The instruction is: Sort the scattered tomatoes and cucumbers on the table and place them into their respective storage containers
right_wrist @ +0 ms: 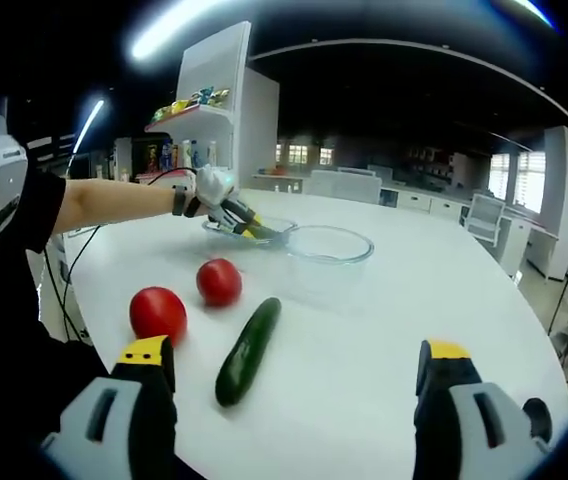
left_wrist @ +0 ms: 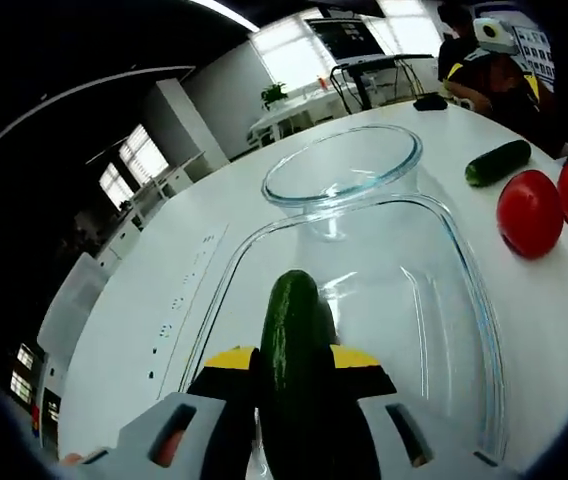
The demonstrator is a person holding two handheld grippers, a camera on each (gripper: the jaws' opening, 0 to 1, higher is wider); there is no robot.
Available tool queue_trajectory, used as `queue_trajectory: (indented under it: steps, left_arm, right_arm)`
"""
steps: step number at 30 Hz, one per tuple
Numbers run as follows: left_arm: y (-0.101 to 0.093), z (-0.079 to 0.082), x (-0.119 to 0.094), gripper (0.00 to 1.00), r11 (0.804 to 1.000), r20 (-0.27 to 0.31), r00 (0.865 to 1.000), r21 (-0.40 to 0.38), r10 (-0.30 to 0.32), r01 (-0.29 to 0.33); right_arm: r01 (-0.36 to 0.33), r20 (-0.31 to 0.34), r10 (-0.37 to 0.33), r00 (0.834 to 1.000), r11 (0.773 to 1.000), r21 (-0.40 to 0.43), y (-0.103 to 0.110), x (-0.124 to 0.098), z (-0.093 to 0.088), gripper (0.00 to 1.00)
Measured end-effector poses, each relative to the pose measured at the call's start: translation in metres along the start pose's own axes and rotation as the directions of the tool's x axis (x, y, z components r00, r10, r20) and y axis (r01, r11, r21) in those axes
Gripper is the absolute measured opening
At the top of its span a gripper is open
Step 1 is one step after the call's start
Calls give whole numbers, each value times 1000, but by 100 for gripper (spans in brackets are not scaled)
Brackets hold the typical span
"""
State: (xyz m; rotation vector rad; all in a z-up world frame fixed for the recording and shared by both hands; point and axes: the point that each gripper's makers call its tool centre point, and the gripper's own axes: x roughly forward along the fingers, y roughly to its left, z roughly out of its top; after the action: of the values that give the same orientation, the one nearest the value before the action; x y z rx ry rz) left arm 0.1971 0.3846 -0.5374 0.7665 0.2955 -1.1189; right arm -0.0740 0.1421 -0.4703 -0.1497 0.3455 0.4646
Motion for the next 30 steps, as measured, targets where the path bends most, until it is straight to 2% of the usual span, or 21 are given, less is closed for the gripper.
queue_trajectory:
  steps: [9, 17, 20, 22, 24, 27, 29, 30]
  left_arm:
    - [0, 1, 0, 29, 1000, -10, 1000, -7, 4, -4]
    - [6, 11, -4, 33, 991, 61, 998, -129, 26, -18]
    - [14, 32, -15, 34, 972, 178, 983, -233, 49, -6]
    - [21, 42, -24, 34, 963, 224, 971, -270, 80, -17]
    - [23, 44, -28, 37, 961, 224, 971, -274, 89, -25]
    - [25, 49, -34, 47, 960, 232, 966, -278, 110, -42]
    - [26, 55, -38, 56, 961, 244, 960, -266, 138, -71]
    - [28, 58, -43, 58, 960, 239, 956, -257, 172, -108]
  right_arm:
    - [4, 1, -4, 1000, 1000, -10, 1, -2, 3, 96]
    - [9, 5, -9, 1000, 1000, -9, 0, -4, 3, 96]
    - [9, 4, -9, 1000, 1000, -12, 0, -5, 3, 96]
    - [8, 7, -8, 1000, 1000, -12, 0, -5, 3, 96]
    - [7, 9, -7, 1000, 1000, -10, 1, -5, 3, 96]
    - [4, 10, -4, 1000, 1000, -11, 2, -5, 4, 96]
    - [1, 12, -1, 1000, 1000, -12, 3, -5, 4, 96]
    - [1, 14, -1, 1000, 1000, -12, 3, -5, 4, 96]
